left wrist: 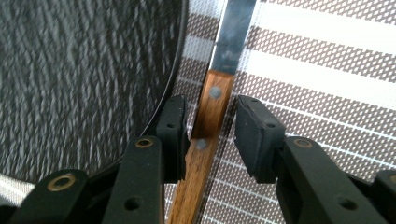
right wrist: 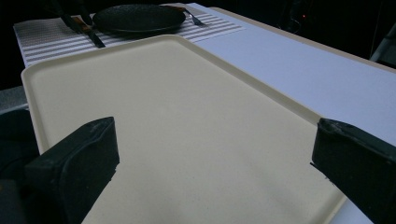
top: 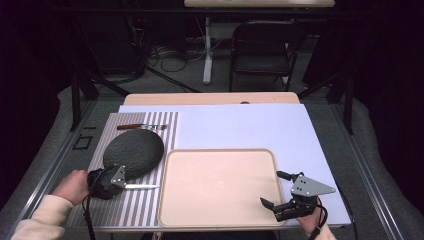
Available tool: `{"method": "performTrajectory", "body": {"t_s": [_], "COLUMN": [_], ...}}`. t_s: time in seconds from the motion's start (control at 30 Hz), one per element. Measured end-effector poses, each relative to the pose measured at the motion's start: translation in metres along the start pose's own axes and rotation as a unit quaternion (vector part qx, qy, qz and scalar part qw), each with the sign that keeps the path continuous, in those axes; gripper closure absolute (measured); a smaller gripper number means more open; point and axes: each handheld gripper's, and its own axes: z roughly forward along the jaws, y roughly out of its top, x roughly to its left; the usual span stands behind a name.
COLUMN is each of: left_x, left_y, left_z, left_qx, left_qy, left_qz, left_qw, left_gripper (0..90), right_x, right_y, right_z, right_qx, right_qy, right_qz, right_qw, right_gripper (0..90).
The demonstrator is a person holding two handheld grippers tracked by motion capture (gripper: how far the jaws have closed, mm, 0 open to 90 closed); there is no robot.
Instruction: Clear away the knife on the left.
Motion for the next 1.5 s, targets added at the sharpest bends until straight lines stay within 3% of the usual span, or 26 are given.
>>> {"method": "performTrajectory", "body": {"t_s": [0.33,0.57,0.7,0.93,1.23,1.5], "left_x": [0.005,0.005,0.003,0.002,0.001,-0.004], "left_y": [0.005,0.007,0.006,0.000,-0.007,-0.005], "left_z": [0.001,0.000,-0.002,-0.010,-0.026,-0.037], "left_qx": [0.013,0.021,0.020,0.004,-0.038,-0.050], "left_qy": [-0.016,-0.029,-0.026,-0.029,-0.032,-0.035], "left_qz": [0.039,0.075,0.079,0.065,0.022,-0.012], "left_qw": [0.9990,0.9965,0.9963,0.9975,0.9985,0.9981], "left_gripper": [72.8,76.1,76.6,76.8,76.7,76.7], "right_x": [0.000,0.000,0.000,0.000,0.000,0.000], "right_y": [0.000,0.000,0.000,0.000,0.000,0.000], "right_z": [0.000,-0.001,-0.001,0.000,0.000,0.000], "right_qx": [0.000,0.000,-0.001,-0.001,-0.001,-0.001], "right_qy": [0.000,-0.002,-0.002,-0.003,-0.003,-0.003], "right_qz": [-0.001,-0.001,-0.001,-0.001,0.000,0.001], "right_qw": [1.0000,1.0000,1.0000,1.0000,1.0000,1.0000], "right_gripper": [0.0,0.0,0.0,0.0,0.0,0.0]}}
